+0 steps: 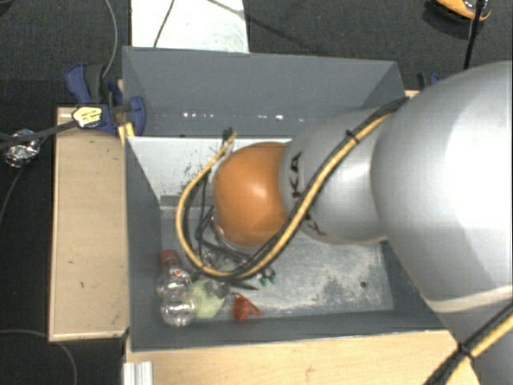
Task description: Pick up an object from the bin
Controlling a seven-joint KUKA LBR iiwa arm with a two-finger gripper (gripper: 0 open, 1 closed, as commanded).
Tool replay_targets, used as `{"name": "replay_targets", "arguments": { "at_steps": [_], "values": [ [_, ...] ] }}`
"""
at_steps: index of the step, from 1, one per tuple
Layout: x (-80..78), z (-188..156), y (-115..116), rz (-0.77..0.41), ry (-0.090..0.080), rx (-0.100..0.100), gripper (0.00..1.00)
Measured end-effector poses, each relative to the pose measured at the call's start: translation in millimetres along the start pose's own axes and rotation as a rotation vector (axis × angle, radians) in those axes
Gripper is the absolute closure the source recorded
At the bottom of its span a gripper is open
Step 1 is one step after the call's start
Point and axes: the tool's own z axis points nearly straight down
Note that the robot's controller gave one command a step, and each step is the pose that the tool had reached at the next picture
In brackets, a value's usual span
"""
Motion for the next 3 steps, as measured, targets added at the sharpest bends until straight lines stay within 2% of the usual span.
{"name": "replay_targets", "arguments": {
  "at_steps": [1, 2, 3],
  "values": [
    [5.2, -36, 0, 0.006, 0.012, 0.000, 1.00],
    [2.5, -91, -1, 0.011, 0.005, 0.001, 1.00],
    [-0.3, -99, -2, 0.009, -0.002, 0.001, 1.00]
  ]
}}
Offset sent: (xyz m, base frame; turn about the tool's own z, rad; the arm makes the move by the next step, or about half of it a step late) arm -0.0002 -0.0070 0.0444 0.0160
